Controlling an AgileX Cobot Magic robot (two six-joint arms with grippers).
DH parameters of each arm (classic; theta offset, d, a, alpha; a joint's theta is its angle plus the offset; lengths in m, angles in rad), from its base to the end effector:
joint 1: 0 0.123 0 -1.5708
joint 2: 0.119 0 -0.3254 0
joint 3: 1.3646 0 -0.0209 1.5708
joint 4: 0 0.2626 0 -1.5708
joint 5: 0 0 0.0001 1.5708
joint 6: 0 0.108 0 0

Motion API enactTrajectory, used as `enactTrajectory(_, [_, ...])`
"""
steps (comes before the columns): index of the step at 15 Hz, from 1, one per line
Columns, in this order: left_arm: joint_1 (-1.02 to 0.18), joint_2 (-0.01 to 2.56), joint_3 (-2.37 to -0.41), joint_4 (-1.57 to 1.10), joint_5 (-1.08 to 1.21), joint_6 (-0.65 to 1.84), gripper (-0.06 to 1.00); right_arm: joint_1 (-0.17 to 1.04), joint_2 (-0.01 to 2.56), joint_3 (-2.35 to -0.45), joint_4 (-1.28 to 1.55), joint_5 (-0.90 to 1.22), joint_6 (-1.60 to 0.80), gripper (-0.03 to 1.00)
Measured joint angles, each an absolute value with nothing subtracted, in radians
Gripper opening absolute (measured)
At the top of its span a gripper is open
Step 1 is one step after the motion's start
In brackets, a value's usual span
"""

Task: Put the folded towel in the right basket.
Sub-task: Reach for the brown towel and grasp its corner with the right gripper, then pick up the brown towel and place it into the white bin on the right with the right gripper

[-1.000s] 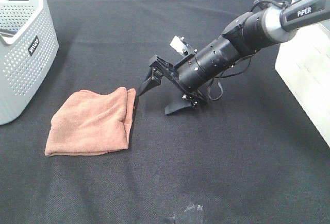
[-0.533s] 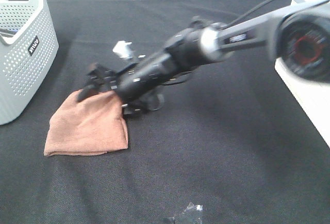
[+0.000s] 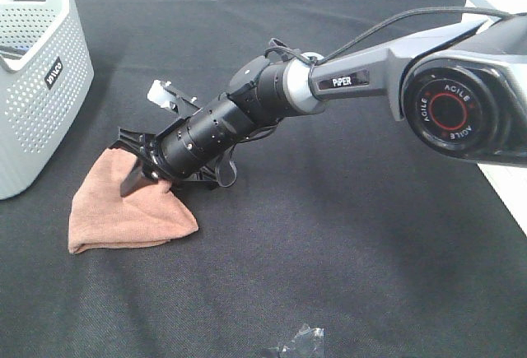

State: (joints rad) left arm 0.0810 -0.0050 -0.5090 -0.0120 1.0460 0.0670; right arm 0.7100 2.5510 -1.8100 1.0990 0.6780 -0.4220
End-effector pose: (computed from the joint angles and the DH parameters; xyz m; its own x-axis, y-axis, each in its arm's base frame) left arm -0.0209 -0.0028 0.2792 -0.4324 0.0260 -0.9013 -0.0453 0.9977 0.0506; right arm 0.3846 0.4102 0.0521 -0.9529 -0.2299 -0.1979 -0.3022 0.6617 0.6862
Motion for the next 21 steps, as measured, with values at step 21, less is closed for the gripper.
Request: enactTrajectory(21, [0.081, -0.005, -0.509, -0.012, 1.046, 0.067, 0.99, -0.216, 1.702, -1.791, 0.523, 1.214, -0.242, 0.13])
